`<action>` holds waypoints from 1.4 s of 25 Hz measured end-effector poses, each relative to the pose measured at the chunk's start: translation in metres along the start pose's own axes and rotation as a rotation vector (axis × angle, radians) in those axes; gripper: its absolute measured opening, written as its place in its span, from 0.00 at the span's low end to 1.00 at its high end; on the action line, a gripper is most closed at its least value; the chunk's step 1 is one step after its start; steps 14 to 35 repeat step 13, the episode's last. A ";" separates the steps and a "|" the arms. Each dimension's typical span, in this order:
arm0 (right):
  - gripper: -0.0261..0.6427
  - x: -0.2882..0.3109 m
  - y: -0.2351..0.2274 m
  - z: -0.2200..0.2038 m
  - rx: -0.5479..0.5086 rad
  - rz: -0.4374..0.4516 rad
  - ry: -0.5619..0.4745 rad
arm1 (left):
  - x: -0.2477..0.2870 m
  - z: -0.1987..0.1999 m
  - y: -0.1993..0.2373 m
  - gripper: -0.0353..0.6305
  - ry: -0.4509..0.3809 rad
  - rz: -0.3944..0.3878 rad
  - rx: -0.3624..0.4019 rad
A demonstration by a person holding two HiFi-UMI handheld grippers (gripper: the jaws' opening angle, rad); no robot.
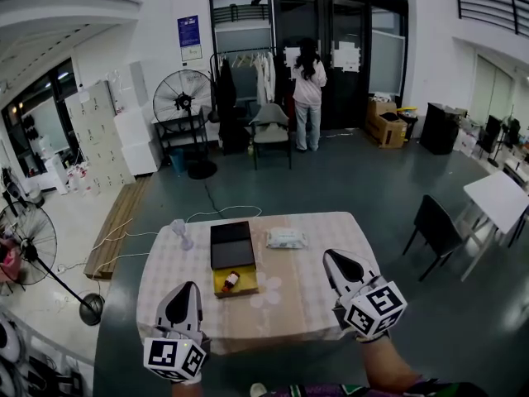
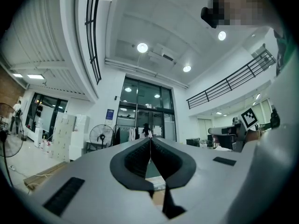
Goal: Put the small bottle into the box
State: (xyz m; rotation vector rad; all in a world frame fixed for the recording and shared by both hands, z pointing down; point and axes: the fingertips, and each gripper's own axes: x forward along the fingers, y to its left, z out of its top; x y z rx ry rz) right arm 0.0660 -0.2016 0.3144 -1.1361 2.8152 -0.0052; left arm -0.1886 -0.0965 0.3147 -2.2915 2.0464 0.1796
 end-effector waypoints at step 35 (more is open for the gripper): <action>0.04 0.004 0.008 -0.009 0.008 -0.025 0.010 | -0.002 -0.015 0.015 0.09 0.014 -0.004 -0.023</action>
